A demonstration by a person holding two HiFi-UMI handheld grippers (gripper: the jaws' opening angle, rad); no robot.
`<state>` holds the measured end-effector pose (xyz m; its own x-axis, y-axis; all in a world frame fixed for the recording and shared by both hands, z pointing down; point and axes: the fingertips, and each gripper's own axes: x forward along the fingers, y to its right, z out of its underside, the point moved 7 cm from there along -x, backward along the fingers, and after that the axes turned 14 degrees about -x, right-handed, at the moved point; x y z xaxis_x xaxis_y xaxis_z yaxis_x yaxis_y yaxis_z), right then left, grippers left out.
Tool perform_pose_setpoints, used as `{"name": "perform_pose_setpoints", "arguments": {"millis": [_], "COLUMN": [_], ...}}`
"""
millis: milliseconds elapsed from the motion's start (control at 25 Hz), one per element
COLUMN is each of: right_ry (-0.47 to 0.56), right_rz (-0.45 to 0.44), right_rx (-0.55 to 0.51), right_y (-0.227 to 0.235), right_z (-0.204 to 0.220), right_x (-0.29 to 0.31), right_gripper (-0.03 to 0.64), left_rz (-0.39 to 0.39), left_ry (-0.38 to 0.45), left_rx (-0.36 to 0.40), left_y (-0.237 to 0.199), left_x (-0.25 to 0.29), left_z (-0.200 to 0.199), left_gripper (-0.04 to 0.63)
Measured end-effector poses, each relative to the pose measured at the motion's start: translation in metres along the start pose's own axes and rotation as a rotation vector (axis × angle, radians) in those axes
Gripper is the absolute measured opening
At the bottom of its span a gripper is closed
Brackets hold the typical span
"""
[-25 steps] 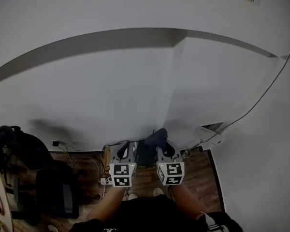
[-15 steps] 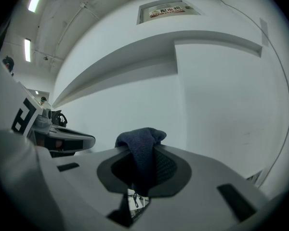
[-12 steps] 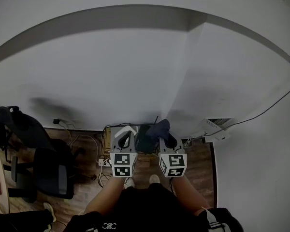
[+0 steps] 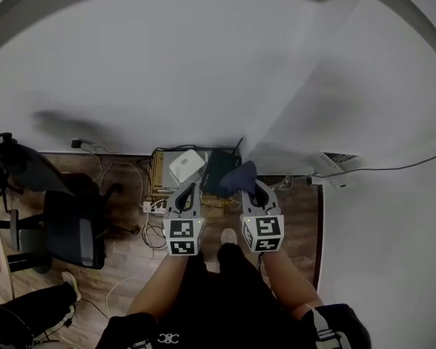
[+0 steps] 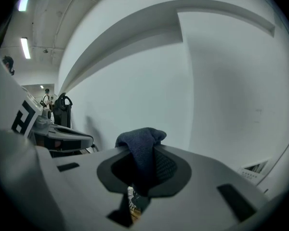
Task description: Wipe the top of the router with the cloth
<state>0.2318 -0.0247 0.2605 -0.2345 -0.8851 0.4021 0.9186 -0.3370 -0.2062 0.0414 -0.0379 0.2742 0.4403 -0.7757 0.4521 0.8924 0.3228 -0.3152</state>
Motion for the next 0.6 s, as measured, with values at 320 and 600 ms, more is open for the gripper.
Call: {"name": "perform_pose_setpoints", "arguments": {"millis": [320, 600], "right_ry": [-0.124, -0.210], "right_rz": [-0.089, -0.147], "right_rx": [-0.005, -0.022], "right_y": [-0.018, -0.028], "right_z": [0.065, 0.126], "right_x": [0.046, 0.084], "right_gripper": [0.034, 0.035], "left_rz": [-0.044, -0.030], "left_ry": [-0.103, -0.182], "left_rx": [-0.041, -0.060], "left_y": [-0.035, -0.060], "left_x": [0.032, 0.076], "left_z": [0.067, 0.117], "left_gripper": [-0.008, -0.008]}}
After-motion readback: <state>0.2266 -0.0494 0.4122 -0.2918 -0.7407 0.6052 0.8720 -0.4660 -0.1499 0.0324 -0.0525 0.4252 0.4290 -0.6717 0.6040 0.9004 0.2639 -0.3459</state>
